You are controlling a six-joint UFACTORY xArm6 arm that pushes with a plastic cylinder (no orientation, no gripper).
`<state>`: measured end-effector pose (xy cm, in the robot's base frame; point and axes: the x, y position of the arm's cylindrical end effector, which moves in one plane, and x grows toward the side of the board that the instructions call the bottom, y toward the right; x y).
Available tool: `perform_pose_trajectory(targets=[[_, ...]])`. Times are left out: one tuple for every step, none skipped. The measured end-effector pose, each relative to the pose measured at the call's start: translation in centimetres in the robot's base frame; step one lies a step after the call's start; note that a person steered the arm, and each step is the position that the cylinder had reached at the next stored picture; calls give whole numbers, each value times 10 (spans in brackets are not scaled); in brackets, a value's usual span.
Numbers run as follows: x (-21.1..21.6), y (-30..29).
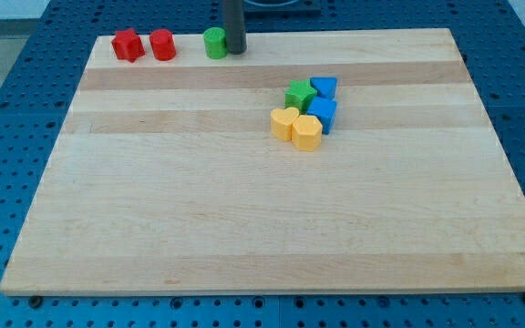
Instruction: Slide the green circle towards the red circle
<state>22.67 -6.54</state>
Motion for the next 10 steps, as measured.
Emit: perform_pose_trajectory(targets=[[0, -1], [-8, 12], [-20, 18], [-20, 14], [-20, 5], [-20, -7], [-20, -15], [-20, -21], [-20, -23], [-20, -24]])
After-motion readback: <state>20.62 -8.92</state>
